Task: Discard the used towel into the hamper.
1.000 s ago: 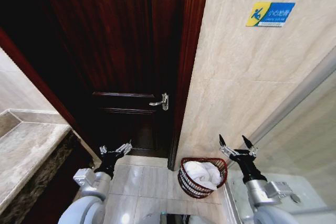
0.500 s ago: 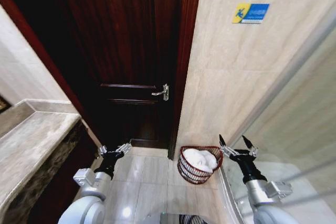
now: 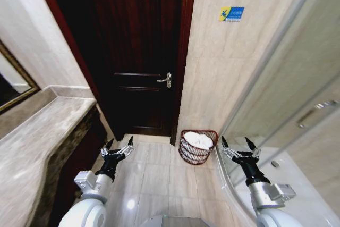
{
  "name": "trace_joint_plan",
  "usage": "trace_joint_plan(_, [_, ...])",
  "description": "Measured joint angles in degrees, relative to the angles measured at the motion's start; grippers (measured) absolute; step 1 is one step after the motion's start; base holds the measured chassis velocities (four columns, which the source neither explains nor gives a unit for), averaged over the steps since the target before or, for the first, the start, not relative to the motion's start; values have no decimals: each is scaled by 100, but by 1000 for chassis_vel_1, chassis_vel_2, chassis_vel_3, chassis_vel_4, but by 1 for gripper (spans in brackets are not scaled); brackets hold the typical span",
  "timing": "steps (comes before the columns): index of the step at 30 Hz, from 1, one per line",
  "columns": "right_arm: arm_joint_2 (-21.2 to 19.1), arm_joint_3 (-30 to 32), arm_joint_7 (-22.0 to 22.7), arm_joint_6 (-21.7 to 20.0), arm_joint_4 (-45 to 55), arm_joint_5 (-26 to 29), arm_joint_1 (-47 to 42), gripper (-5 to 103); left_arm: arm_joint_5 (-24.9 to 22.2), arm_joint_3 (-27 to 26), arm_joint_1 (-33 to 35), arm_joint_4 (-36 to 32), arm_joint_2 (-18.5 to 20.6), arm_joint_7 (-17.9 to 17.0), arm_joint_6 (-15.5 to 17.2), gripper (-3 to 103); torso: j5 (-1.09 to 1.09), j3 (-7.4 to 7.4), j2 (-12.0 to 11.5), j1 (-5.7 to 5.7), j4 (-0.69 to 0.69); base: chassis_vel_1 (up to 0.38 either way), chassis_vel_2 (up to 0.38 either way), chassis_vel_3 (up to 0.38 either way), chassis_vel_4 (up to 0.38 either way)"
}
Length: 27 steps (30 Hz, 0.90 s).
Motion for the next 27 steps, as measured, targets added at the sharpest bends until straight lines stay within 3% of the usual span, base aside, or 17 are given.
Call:
trace_joint_plan(1, [0, -1, 0, 0, -2, 0, 1, 100, 0, 0, 2, -1, -1, 0, 0, 97, 19, 0, -1, -1, 4, 371, -290, -349, 325])
trace_joint_plan(4, [0, 0, 0, -1, -2, 0, 0, 100, 0, 1, 1, -1, 0, 1, 0, 97, 16, -2, 0, -3, 0, 355, -286, -326, 288])
trace_joint_plan(5, [0, -1, 0, 0, -1, 0, 0, 100, 0, 0, 2, 0, 0, 0, 0, 97, 6, -3, 0, -4, 5, 156, -276, -177, 244])
trace_joint_plan(7, [0, -2, 0, -1, -1, 0, 1, 100, 0, -2, 3, 0, 0, 0, 0, 97, 8, -3, 0, -4, 7, 127, -4, -177, 152])
trace_joint_plan(10, [0, 0, 0, -1, -2, 0, 0, 100, 0, 1, -1, 0, 0, 0, 0, 97, 15, -2, -3, -3, -2, 43, -84, -119, 81])
trace_joint_plan(19, [0, -2, 0, -1, -2, 0, 4, 100, 0, 1, -2, 0, 0, 0, 0, 97, 13, 1, -10, 9, 3, 3, -24, -3, 14])
trace_joint_plan(27, [0, -1, 0, -1, -2, 0, 2, 100, 0, 1, -1, 0, 0, 0, 0, 97, 15, -2, -8, -1, 1, 169, -168, -191, 174])
